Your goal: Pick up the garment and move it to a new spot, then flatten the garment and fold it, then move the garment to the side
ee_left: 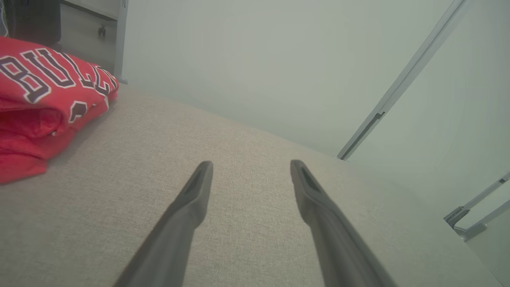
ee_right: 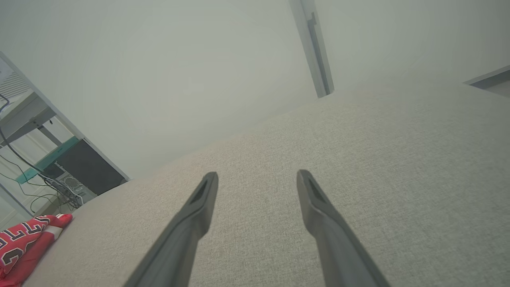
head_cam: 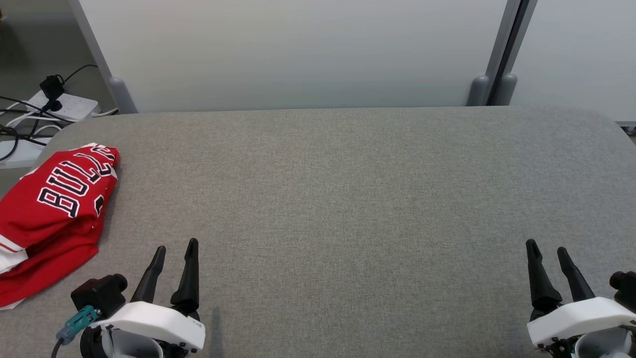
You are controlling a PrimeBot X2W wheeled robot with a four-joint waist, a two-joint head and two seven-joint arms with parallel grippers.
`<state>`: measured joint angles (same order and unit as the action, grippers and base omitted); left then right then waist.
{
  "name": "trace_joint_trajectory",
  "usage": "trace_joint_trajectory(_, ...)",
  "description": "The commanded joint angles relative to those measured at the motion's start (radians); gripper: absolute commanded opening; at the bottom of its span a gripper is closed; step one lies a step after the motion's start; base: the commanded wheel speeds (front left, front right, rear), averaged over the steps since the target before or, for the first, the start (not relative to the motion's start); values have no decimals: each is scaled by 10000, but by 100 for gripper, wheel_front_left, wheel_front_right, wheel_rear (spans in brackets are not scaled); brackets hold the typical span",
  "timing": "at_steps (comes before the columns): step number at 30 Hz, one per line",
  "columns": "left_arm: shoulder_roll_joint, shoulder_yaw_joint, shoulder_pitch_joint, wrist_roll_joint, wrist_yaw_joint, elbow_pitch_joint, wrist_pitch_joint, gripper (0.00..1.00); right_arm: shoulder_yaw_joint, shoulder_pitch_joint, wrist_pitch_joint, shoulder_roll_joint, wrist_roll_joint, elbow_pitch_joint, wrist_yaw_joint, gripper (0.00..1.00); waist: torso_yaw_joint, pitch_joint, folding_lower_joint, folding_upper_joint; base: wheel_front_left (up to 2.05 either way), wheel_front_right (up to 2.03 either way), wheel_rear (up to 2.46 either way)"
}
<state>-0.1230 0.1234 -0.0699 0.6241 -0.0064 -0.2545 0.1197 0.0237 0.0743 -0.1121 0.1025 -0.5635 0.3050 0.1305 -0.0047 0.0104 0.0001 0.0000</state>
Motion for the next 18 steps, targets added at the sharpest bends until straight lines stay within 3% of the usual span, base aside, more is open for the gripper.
trace_joint_trajectory(1,-223,-146,-625,-349,95,170,133,100,-130,346,-207,141,371,-231,2,100,-1,7,-1,0,0,0,0)
trace_joint_trajectory(18,-185,-44,-813,-1747,390,-344,603,100,-456,381,-679,163,1955,-24,2,100,-12,58,-1,0,0,0,0)
